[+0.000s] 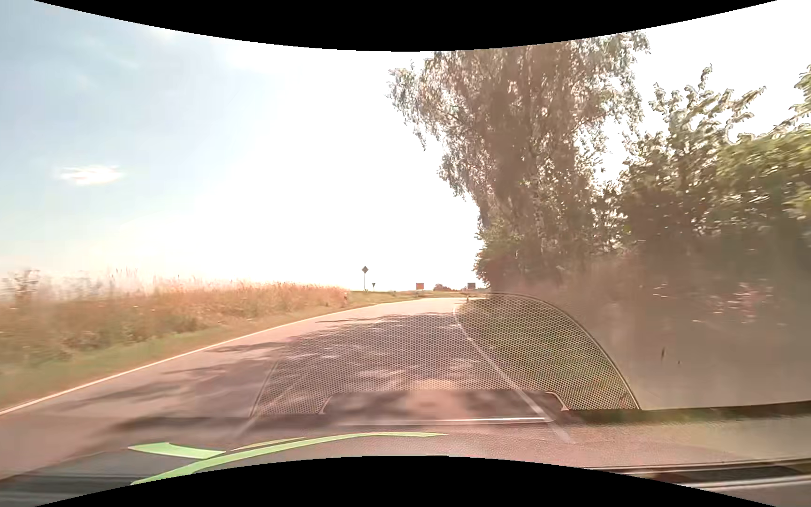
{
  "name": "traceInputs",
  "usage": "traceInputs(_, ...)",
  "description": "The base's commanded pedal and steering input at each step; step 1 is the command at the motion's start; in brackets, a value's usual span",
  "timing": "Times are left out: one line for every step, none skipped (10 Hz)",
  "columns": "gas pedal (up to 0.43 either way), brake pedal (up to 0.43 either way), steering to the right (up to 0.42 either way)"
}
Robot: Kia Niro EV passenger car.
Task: Follow the waypoints while adhering to traffic rules and regulations
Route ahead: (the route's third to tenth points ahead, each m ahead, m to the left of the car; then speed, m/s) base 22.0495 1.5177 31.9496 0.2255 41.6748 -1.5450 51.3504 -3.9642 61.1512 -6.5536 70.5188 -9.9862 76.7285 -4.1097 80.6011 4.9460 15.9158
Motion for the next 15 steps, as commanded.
traceInputs(0.0, 0.189, 0.026)
traceInputs(0.0, 0.183, 0.025)
traceInputs(0.0, 0.183, 0.025)
traceInputs(0.0, 0.183, 0.025)
traceInputs(0.0, 0.183, 0.024)
traceInputs(0.0, 0.177, 0.024)
traceInputs(0.0, 0.177, 0.024)
traceInputs(0.0, 0.183, 0.024)
traceInputs(0.0, 0.177, 0.024)
traceInputs(0.0, 0.177, 0.024)
traceInputs(0.0, 0.177, 0.024)
traceInputs(0.0, 0.177, 0.024)
traceInputs(0.0, 0.177, 0.024)
traceInputs(0.0, 0.177, 0.024)
traceInputs(0.0, 0.177, 0.024)
